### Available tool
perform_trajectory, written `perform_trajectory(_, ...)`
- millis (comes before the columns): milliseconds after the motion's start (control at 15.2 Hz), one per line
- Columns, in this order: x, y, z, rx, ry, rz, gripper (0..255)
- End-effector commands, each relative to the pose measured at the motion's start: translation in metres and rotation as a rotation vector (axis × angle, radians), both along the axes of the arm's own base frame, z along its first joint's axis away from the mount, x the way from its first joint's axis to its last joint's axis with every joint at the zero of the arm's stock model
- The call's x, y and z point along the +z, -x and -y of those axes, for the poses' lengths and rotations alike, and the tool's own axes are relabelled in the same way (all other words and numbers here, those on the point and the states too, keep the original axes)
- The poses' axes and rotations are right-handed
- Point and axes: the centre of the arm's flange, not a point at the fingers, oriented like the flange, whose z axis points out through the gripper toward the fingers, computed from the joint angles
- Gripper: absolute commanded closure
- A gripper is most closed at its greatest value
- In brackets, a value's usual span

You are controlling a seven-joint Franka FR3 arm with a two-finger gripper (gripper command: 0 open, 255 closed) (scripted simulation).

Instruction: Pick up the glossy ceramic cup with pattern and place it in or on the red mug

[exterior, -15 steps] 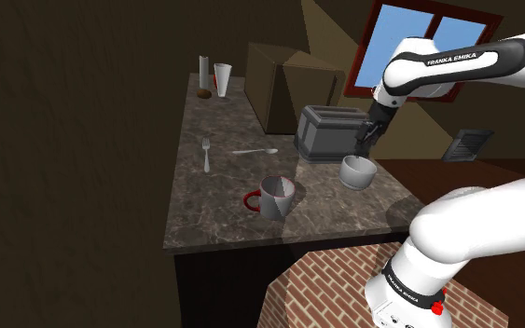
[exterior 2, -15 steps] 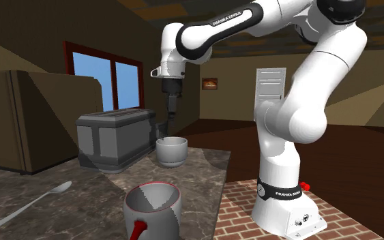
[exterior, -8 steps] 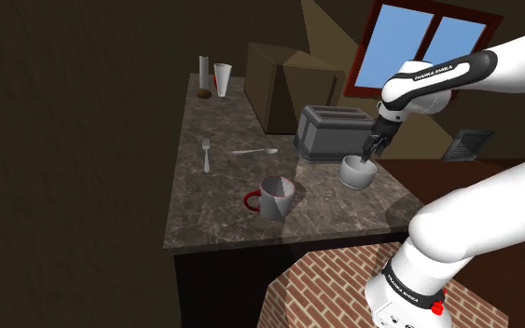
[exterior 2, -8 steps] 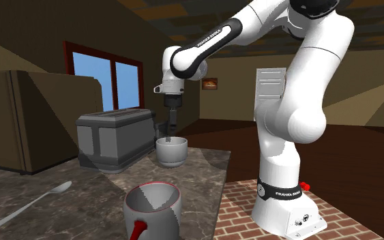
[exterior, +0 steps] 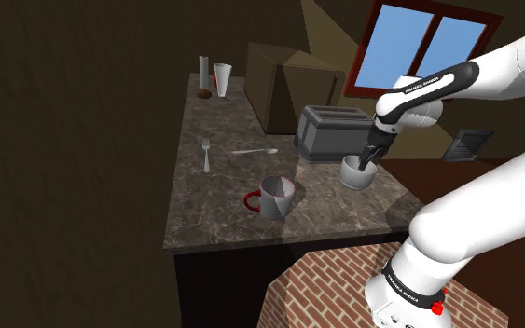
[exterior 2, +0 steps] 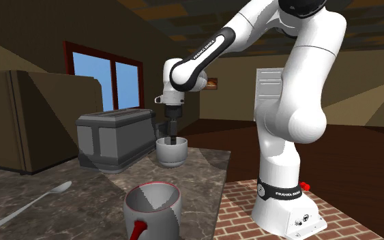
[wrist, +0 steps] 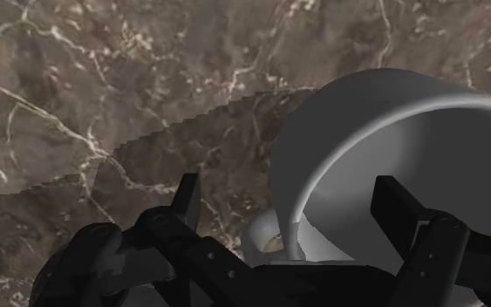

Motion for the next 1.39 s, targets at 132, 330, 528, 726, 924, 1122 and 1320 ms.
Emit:
perform_trajectory(132,-0.004,0.000,-0.001,0.000,0.000,0.001,0)
perform_trajectory(330,-0.004,0.000,-0.001,0.000,0.000,0.001,0)
perform_trajectory(528,-0.004,0.000,-0.001,0.000,0.000,0.000,255)
perform_trajectory(726,-0.004,0.000,-0.001,0.000,0.000,0.000,255)
perform_trajectory(924,-0.004,0.000,-0.001,0.000,0.000,0.000,255)
perform_trajectory(1122,0.001,0.000,-0.001,0.000,0.000,0.001,255)
perform_trajectory(1320,0.017,0.000,-0.001,0.000,0.000,0.001,255)
